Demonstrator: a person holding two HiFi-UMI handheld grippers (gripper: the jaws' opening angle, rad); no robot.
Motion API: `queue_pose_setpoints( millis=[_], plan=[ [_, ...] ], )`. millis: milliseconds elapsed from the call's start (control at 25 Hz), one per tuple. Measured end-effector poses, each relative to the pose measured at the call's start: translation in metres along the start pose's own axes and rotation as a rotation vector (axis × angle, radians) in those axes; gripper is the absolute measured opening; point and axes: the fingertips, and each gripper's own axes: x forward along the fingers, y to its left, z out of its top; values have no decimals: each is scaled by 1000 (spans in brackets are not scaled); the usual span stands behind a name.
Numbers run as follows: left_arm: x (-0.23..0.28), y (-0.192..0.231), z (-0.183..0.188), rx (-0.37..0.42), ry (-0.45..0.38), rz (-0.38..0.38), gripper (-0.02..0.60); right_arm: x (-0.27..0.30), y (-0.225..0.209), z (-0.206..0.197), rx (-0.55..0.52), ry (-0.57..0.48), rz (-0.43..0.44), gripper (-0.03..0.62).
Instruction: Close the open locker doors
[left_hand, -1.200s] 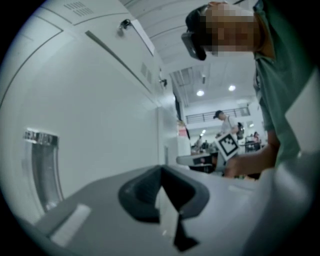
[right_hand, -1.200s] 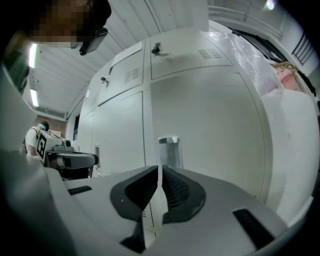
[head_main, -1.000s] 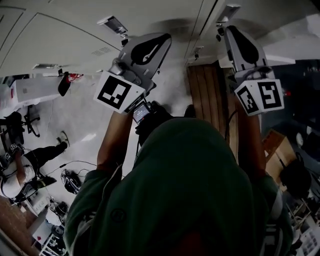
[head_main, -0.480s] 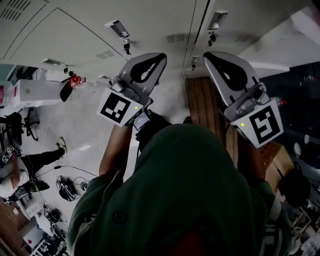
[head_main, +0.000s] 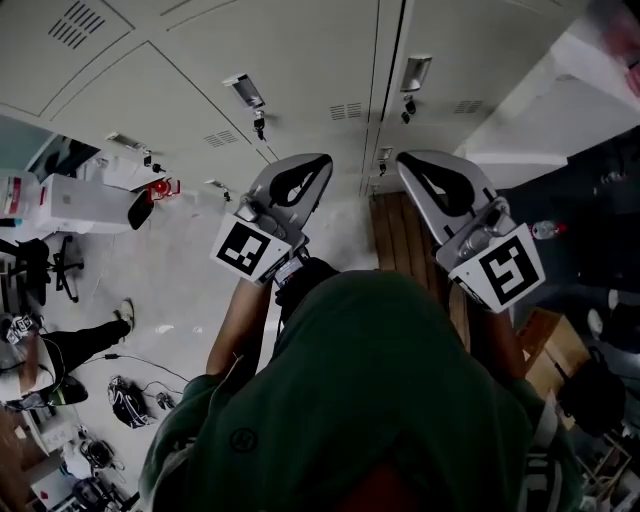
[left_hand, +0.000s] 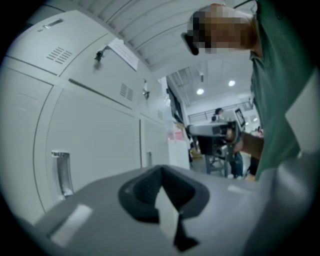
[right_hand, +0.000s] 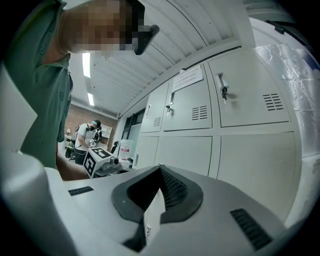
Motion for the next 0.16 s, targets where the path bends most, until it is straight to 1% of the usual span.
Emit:
queue_pose_setpoints(
  millis=[160],
  plan=[
    [-6,-13,-1,-15,16,5,3,-13,8,-2,22,19,8,5]
  ],
)
